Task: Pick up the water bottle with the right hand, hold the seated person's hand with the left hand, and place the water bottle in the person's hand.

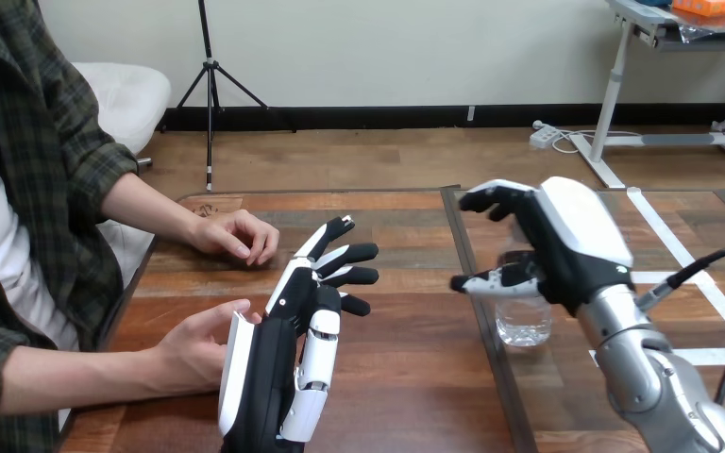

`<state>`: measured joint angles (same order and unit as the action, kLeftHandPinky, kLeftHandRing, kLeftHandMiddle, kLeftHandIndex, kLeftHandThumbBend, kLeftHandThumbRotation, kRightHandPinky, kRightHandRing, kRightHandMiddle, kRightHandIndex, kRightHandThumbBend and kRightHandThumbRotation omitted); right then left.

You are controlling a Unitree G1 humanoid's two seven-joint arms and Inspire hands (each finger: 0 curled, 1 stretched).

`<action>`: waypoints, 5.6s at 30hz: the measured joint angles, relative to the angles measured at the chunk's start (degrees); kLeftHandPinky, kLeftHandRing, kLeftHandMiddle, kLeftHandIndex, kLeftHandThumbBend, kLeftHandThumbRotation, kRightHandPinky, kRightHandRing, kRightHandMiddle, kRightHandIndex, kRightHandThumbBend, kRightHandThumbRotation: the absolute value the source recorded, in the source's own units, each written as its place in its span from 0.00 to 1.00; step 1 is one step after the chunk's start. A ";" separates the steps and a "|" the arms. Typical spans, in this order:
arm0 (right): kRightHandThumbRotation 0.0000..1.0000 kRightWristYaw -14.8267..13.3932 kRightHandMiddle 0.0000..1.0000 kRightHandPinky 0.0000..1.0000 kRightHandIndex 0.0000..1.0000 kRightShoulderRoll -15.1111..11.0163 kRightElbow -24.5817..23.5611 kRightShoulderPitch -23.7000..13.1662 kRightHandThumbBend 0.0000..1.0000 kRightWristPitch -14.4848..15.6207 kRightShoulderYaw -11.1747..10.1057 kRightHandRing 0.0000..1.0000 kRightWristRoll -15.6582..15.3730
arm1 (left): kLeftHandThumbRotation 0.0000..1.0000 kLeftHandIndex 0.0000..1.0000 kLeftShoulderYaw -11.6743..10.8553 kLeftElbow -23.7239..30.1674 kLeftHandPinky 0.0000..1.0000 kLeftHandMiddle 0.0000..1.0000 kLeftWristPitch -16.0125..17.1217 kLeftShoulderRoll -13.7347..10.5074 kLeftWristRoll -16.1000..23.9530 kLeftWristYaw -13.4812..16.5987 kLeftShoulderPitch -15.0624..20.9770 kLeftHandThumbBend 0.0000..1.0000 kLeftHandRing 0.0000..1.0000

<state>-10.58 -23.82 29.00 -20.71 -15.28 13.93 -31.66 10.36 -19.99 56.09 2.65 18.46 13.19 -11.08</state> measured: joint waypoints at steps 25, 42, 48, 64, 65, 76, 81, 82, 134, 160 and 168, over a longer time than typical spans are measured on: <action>0.00 2.80 0.74 0.65 0.68 2.01 -6.32 3.10 0.74 -0.17 1.36 0.72 -0.26 | 1.00 0.86 -0.04 0.00 0.56 0.76 0.01 0.03 0.03 0.18 0.00 0.10 0.69; 0.00 3.82 0.74 0.67 0.69 1.94 -6.32 5.38 0.73 2.64 1.56 0.73 -0.83 | 1.00 0.86 -0.05 -0.01 0.55 0.76 0.01 0.02 -0.13 0.16 0.01 0.10 0.69; 0.00 4.36 0.75 0.68 0.70 1.78 -6.32 6.68 0.72 4.12 1.57 0.73 -1.18 | 1.00 0.86 -0.06 -0.01 0.55 0.76 0.01 0.01 -0.12 0.15 0.00 0.11 0.69; 0.00 4.34 0.74 0.66 0.70 1.02 -6.31 7.55 0.72 4.47 1.39 0.72 -1.25 | 1.00 0.86 -0.14 -0.02 0.55 0.75 0.03 -0.13 -0.18 -0.27 0.04 0.10 0.69; 0.00 4.19 0.74 0.66 0.70 1.02 -6.31 7.55 0.72 4.46 1.39 0.72 -1.25 | 1.00 0.86 -0.14 -0.02 0.55 0.75 0.02 -0.14 -0.18 -0.31 0.03 0.10 0.69; 0.00 3.47 0.74 0.66 0.70 1.07 -6.29 7.55 0.73 4.31 0.97 0.72 -0.57 | 1.00 0.86 -0.21 -0.01 0.55 0.76 0.02 -0.47 -0.37 -0.77 0.03 0.09 0.69; 0.00 3.25 0.74 0.66 0.70 1.06 -6.29 7.55 0.73 3.95 0.69 0.72 -0.02 | 1.00 0.85 -0.27 -0.02 0.55 0.75 0.03 -0.55 -0.34 -0.75 0.03 0.10 0.69; 0.00 3.25 0.74 0.66 0.70 1.07 -6.29 7.55 0.73 3.86 0.62 0.72 0.09 | 1.00 0.85 -0.27 -0.02 0.55 0.75 0.03 -0.55 -0.34 -0.74 0.03 0.10 0.69; 0.00 3.12 0.84 0.79 0.79 -8.66 -8.76 6.64 0.94 -4.40 -0.78 0.84 -8.75 | 1.00 0.86 -0.19 -0.04 0.56 0.76 0.02 -0.08 0.13 0.37 0.03 0.11 0.69; 0.00 5.43 0.83 0.81 0.80 -13.04 -5.93 4.44 0.91 0.45 -0.75 0.84 -12.54 | 1.00 0.86 -0.10 -1.03 0.55 0.76 0.10 0.12 0.21 1.06 0.17 0.10 0.69; 0.00 6.82 0.83 0.82 0.81 -13.04 -5.93 4.41 0.90 1.96 -0.75 0.83 -13.54 | 1.00 0.86 -0.05 -1.09 0.55 0.76 0.10 0.13 0.21 1.23 0.17 0.11 0.69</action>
<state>-3.76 -36.85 23.07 -16.31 -13.31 13.18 -45.20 10.31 -21.08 56.19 2.78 18.67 14.42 -10.91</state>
